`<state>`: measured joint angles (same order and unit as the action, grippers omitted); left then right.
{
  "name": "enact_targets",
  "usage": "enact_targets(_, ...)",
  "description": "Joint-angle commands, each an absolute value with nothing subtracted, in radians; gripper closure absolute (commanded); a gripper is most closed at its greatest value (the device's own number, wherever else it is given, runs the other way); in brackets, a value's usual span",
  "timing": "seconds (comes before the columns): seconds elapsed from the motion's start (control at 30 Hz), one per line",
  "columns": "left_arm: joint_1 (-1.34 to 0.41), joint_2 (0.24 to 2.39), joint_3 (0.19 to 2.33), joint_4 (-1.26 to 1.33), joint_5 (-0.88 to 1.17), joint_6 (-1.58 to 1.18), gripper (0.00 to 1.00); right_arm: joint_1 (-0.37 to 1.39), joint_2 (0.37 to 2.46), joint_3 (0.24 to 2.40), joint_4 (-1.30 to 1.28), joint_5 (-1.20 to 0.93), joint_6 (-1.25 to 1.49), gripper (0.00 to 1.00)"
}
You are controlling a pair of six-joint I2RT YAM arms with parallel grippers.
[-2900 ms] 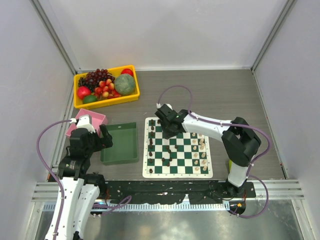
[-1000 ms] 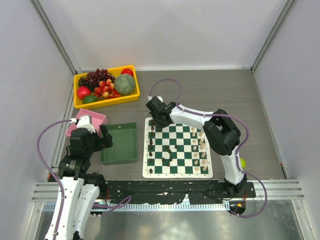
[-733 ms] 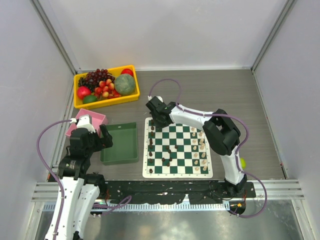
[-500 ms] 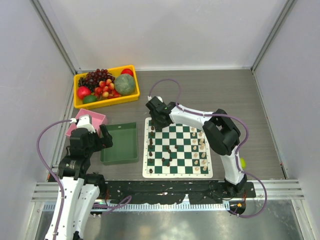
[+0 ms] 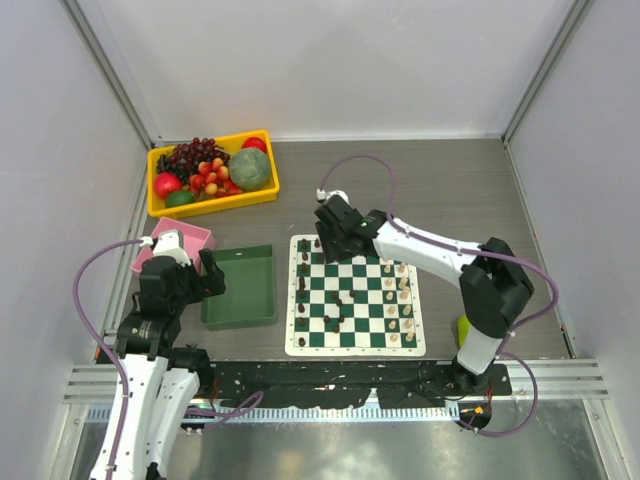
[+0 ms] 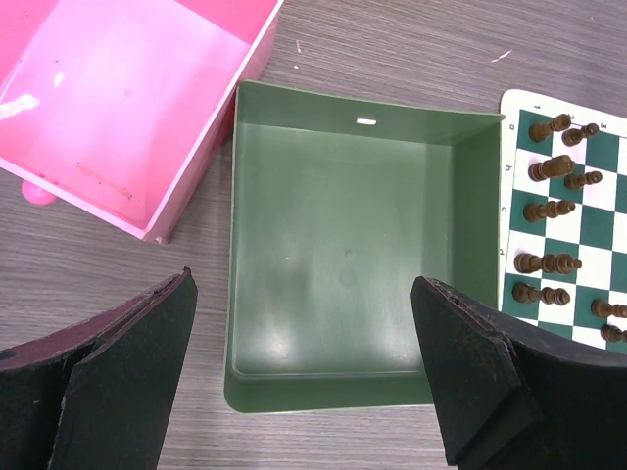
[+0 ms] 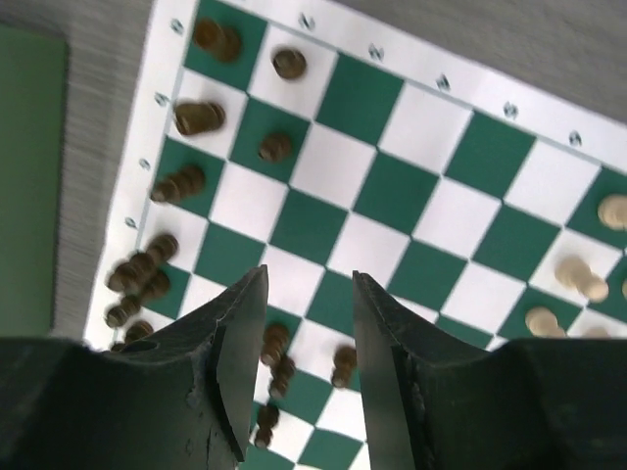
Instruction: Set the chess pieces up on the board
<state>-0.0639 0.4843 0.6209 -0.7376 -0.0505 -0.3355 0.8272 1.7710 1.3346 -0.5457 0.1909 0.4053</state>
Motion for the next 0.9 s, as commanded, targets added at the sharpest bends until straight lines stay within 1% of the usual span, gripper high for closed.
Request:
enact_targets(0.0, -0.061, 0.476, 0.627, -0.710, -0.037, -0.336, 0.01, 0.822, 1.691, 1.206, -0.540, 0.204, 0.474, 0.54)
enact_targets(0.17, -0.061, 0.476, 0.626, -0.710, -0.037, -0.336, 0.01, 0.831, 1.619, 1.069, -0.514, 0.195, 0.528, 0.55)
enact_targets(0.3, -0.061, 0.476, 0.629, -0.709, -0.035, -0.336, 0.01, 0.844, 1.609, 1.032, -0.511, 0.196, 0.549, 0.55)
enact_targets(0.57, -0.061, 0.474, 0.627, -0.710, -0.037, -0.337, 0.01, 0.868, 1.615, 1.017, -0.511, 0.186, 0.558, 0.57)
enact_targets(0.87, -0.061, 0.472, 0.626, -0.710, -0.035, -0.337, 0.01, 0.873, 1.602, 1.038, -0.528, 0.209, 0.558, 0.57)
